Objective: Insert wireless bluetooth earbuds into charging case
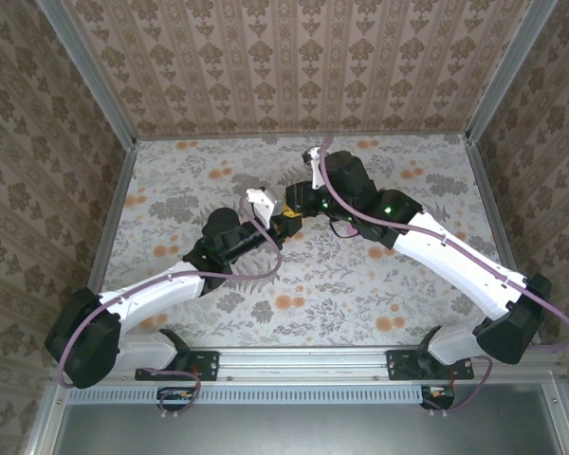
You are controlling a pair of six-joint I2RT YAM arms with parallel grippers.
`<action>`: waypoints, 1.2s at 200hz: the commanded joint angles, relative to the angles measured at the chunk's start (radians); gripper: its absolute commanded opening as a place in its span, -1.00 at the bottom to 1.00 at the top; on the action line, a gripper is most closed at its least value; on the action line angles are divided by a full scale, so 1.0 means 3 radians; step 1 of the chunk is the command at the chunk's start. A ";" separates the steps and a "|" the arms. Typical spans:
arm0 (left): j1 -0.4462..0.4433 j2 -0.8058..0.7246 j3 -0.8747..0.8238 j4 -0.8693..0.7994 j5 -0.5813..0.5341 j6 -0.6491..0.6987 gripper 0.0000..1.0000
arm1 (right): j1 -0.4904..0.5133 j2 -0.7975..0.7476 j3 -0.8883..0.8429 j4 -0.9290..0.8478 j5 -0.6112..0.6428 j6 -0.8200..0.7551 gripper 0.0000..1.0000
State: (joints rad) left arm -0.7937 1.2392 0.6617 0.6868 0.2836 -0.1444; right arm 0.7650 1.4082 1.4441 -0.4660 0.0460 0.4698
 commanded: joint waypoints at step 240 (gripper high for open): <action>-0.0034 -0.0033 0.0105 0.0299 -0.0163 -0.0163 -0.49 | 0.0031 -0.0296 -0.0408 0.0516 -0.0120 0.0117 -0.41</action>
State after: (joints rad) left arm -0.7990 1.2392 0.6617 0.7063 0.2455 -0.1661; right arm 0.7685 1.3453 1.3403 -0.3447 0.0444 0.4770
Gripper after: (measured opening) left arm 0.260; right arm 0.296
